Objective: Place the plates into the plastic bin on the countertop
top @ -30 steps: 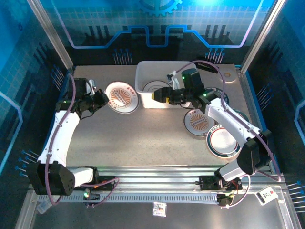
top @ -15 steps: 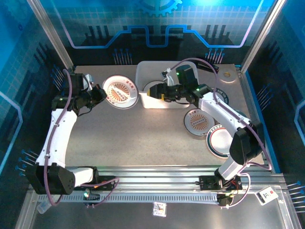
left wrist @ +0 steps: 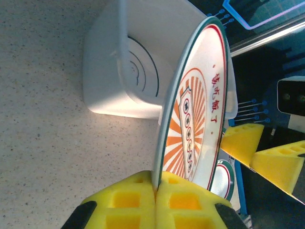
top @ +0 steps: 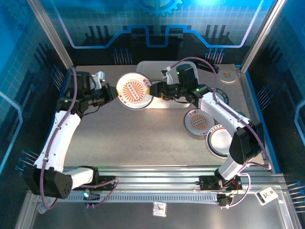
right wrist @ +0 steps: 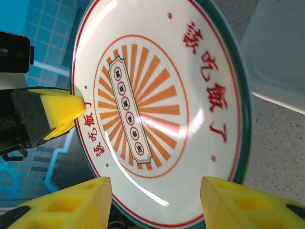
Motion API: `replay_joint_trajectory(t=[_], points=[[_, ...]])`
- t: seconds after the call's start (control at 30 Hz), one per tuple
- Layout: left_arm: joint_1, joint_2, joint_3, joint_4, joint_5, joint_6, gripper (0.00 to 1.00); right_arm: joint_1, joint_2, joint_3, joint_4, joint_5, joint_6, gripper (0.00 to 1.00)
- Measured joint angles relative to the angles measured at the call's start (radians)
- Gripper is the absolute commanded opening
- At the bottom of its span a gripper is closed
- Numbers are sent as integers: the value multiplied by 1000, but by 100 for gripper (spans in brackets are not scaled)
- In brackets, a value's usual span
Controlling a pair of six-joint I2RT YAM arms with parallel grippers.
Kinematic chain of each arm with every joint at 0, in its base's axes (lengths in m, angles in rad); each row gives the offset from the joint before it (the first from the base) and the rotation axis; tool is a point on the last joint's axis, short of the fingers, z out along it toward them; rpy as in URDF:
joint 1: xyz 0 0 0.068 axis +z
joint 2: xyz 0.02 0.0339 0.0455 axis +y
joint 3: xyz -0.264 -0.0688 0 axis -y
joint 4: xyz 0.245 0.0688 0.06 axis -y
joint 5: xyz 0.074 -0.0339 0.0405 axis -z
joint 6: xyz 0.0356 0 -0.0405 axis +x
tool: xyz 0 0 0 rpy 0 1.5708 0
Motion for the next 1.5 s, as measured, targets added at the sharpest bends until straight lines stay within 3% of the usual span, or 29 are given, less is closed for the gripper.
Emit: replay_joint_trajectory(t=[0.67, 0.93, 1.2, 1.3, 1.5], points=[[-62, 24, 0, 47, 20, -21, 0, -74, -117, -164, 64, 16, 33, 48], [-82, 24, 0, 56, 23, -27, 0, -74, -108, -182, 86, 15, 53, 26], [-93, 45, -20, 62, 12, -30, 12, -81, -111, -222, 126, 15, 85, 4], [-94, 71, -20, 70, 13, -40, 22, -87, -111, -222, 132, 16, 89, 0], [-103, 89, -20, 82, 15, -50, 51, -87, -108, -222, 135, 35, 89, 0]])
